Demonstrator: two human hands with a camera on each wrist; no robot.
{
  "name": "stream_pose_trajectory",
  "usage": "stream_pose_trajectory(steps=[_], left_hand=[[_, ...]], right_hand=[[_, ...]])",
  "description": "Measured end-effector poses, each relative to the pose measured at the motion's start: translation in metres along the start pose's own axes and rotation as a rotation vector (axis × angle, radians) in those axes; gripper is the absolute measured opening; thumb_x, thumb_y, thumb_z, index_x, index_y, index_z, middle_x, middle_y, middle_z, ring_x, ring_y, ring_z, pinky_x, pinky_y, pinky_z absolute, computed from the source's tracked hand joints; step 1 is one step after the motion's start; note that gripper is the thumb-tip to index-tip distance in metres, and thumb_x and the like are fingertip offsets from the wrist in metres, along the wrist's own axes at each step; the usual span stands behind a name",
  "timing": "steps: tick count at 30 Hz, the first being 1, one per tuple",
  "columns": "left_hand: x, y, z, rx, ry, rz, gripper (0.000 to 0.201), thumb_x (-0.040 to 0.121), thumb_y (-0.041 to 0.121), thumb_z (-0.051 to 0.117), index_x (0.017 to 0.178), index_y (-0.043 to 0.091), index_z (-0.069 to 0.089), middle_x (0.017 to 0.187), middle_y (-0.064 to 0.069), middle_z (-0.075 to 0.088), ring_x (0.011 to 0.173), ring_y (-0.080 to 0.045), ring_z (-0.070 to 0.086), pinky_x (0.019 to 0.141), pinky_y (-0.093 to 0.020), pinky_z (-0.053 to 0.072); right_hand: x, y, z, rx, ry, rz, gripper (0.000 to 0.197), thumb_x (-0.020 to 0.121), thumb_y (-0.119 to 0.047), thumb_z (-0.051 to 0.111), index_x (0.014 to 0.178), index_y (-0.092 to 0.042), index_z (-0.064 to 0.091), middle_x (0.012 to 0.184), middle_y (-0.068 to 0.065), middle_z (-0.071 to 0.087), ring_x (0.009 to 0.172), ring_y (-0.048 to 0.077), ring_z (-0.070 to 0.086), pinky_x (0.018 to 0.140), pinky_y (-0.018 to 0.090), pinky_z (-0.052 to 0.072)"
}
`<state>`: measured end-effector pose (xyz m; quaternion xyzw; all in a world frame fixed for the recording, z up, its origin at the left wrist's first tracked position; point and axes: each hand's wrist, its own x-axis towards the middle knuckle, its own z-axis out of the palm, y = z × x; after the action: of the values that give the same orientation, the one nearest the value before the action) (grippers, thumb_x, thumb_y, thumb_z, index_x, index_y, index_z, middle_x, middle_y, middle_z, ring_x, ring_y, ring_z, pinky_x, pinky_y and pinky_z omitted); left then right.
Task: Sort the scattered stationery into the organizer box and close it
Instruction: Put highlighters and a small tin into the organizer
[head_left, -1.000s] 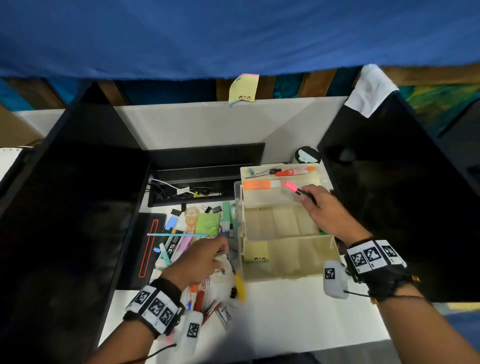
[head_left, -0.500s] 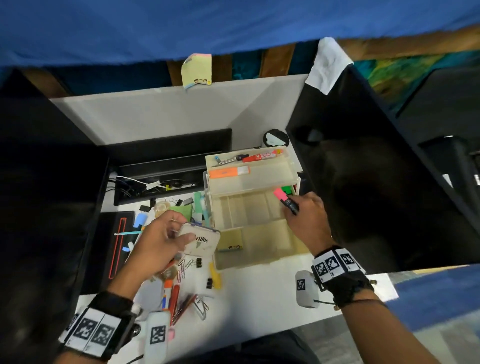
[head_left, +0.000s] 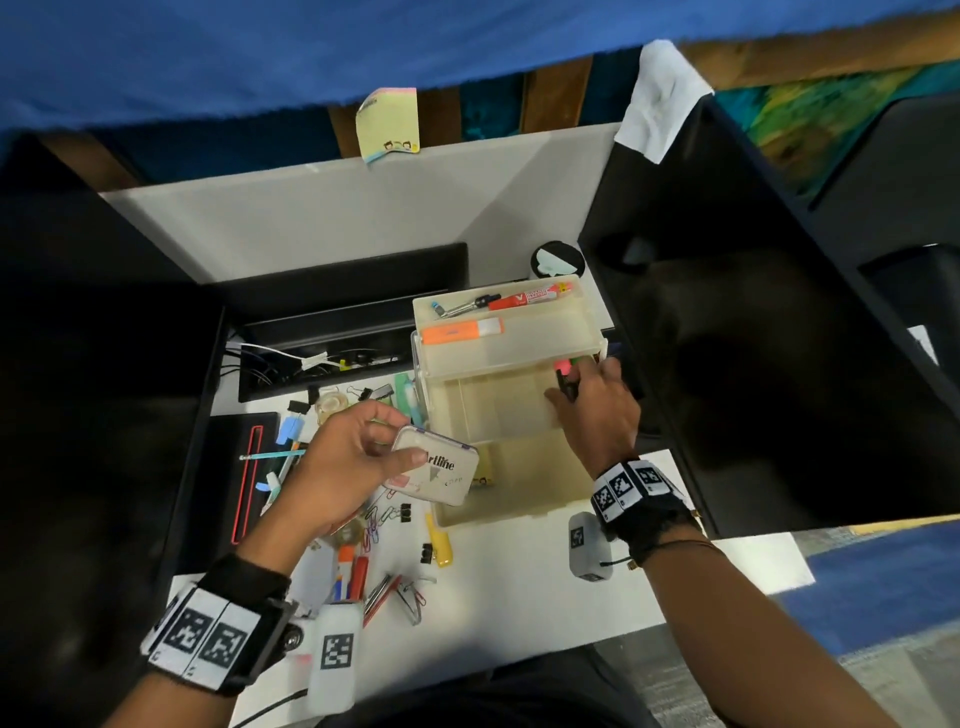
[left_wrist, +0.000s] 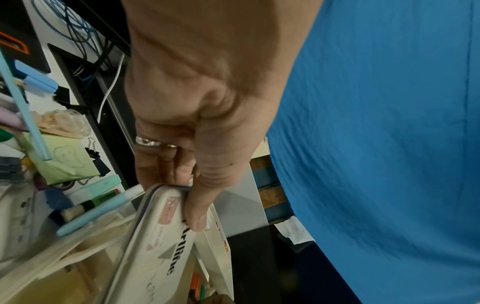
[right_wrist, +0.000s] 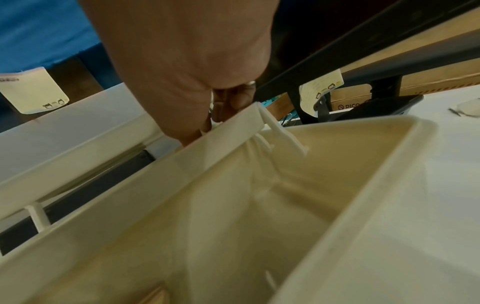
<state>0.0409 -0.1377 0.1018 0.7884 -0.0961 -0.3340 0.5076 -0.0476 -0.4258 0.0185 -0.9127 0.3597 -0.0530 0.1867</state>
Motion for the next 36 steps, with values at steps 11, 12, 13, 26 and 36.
stream_pose_trajectory(steps=[11,12,13,26,36], left_hand=[[0.004,-0.004,0.022,0.049,-0.06,0.019,0.034,0.071,0.004,0.093,0.088,0.01,0.064,0.069,-0.002,0.071,0.064,-0.017,0.067,0.072,-0.046,0.064],[0.006,-0.003,0.028,0.066,-0.075,0.027,0.034,0.072,0.005,0.093,0.086,0.01,0.063,0.069,-0.002,0.07,0.064,-0.018,0.068,0.071,-0.045,0.064],[0.008,-0.002,0.035,0.083,-0.092,0.03,0.034,0.073,0.005,0.092,0.086,0.01,0.062,0.069,-0.002,0.071,0.064,-0.02,0.07,0.07,-0.044,0.064],[0.015,-0.035,0.076,0.601,-0.091,0.172,0.022,0.091,0.03,0.077,0.104,0.029,0.059,0.11,0.008,0.063,0.103,-0.016,0.061,0.086,-0.035,0.052],[0.0,-0.061,0.07,0.79,-0.099,0.02,0.038,0.093,0.033,0.073,0.128,0.026,0.057,0.132,-0.001,0.05,0.122,-0.026,0.055,0.109,-0.043,0.042]], right_hand=[[-0.052,0.011,-0.017,0.385,-0.14,-0.187,0.025,0.091,-0.051,0.071,0.09,-0.027,0.068,0.082,-0.014,0.067,0.072,0.004,0.063,0.065,0.02,0.049],[-0.06,0.012,-0.018,0.495,-0.293,-0.193,0.027,0.09,-0.052,0.072,0.097,-0.027,0.071,0.087,-0.013,0.07,0.076,0.003,0.065,0.067,0.017,0.049],[-0.067,0.012,-0.018,0.578,-0.455,-0.188,0.033,0.089,-0.054,0.072,0.108,-0.026,0.072,0.094,-0.012,0.073,0.081,0.002,0.066,0.071,0.017,0.05],[-0.07,0.057,0.001,0.739,-0.662,0.244,0.026,0.096,-0.022,0.072,0.105,0.002,0.074,0.086,0.025,0.075,0.061,0.019,0.066,0.056,0.029,0.052],[-0.033,0.026,0.048,0.653,-0.595,0.391,0.026,0.088,-0.014,0.078,0.097,0.009,0.072,0.097,0.021,0.076,0.089,0.033,0.075,0.081,0.046,0.064]])
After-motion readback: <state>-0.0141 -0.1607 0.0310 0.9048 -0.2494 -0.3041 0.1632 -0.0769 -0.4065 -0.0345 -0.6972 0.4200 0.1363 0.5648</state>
